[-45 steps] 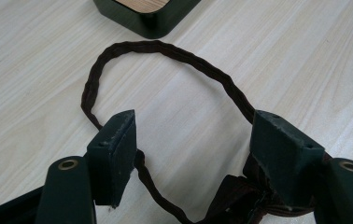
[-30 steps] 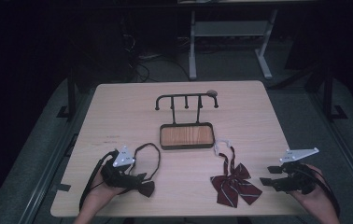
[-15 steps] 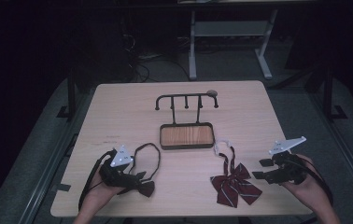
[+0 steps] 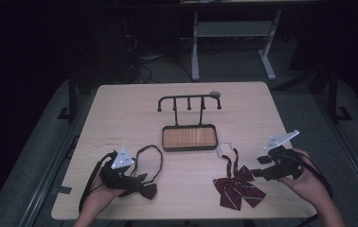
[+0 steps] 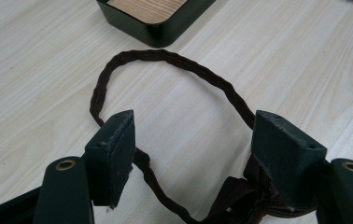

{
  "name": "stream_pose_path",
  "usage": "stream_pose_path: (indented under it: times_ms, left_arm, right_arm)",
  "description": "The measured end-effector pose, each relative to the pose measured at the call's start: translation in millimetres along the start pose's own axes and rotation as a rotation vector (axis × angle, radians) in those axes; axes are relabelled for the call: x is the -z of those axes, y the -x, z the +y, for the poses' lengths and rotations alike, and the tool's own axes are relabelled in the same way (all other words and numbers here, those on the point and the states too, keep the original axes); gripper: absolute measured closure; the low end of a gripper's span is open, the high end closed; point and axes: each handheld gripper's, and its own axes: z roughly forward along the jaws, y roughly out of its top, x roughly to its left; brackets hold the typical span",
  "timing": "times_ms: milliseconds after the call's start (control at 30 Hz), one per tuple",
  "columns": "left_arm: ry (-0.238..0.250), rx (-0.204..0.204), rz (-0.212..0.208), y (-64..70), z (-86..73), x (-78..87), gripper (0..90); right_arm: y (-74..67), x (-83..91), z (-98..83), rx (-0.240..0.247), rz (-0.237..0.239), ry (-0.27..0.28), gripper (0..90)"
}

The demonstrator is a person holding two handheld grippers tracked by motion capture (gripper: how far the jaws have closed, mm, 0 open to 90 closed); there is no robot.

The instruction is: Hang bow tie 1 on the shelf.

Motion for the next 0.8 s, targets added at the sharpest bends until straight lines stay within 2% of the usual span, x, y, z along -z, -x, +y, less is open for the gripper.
stream_pose_path:
  times_ms: [367,800]
  left_arm:
    - [0.001,-0.009,0.007,0.6,0.6,0.0,31.0]
    - [0.014,0.003,0.001,0.3,0.5,1.1,30.9]
  right_arm:
    - [1.8,-11.4,25.5,0.042,0.019,-0.035,42.5]
    - [10.0,-23.4,53.5,0.048,0.036,-0.082,43.9]
